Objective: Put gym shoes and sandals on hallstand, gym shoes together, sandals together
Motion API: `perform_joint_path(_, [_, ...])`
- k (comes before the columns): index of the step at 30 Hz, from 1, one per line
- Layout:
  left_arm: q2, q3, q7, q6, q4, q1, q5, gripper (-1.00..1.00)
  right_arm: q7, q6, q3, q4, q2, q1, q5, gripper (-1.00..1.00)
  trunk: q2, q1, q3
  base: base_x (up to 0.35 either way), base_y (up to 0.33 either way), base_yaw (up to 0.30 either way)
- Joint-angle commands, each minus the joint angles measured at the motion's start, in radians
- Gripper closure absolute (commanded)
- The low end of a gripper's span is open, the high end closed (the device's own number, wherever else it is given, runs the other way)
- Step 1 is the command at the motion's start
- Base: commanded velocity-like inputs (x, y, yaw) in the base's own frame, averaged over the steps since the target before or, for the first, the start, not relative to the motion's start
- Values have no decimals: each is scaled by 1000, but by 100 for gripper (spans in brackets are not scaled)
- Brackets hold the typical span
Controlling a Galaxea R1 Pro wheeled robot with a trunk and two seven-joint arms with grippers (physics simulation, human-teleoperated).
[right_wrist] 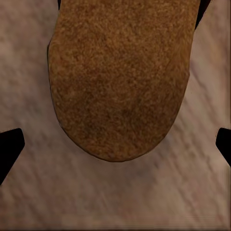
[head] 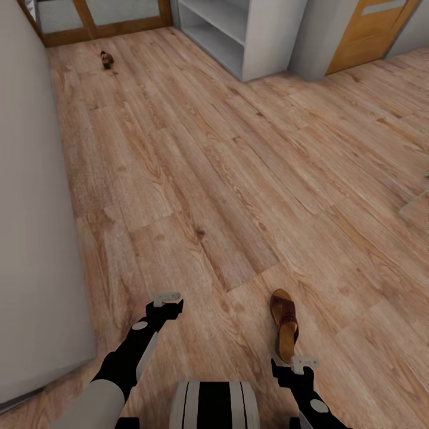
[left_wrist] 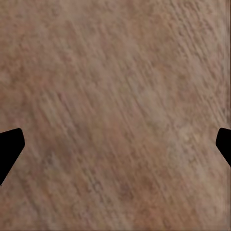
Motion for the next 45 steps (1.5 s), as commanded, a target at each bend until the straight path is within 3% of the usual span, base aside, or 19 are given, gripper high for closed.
perform_joint_path(1, [0,-1,0,6,-2,0,1,-100,0,-3,-1,1,0,0,-2,-100,0,0,-1,0,0,-52])
perform_joint_path(24, [-1,-1,0,6,-2,0,1,-100,-1,-3,-1,2,0,0,-2,-100,0,0,-2,31,0,-3])
perform_joint_path(25, [-1,-1,0,6,-2,0,1,-100,-1,-3,-2,2,0,0,-2,100,0,0,-2,0,0,0])
perform_joint_path(45, [-1,-1,0,6,-2,0,1,-100,0,-3,-3,2,-1,0,-2,100,0,0,-2,0,0,0])
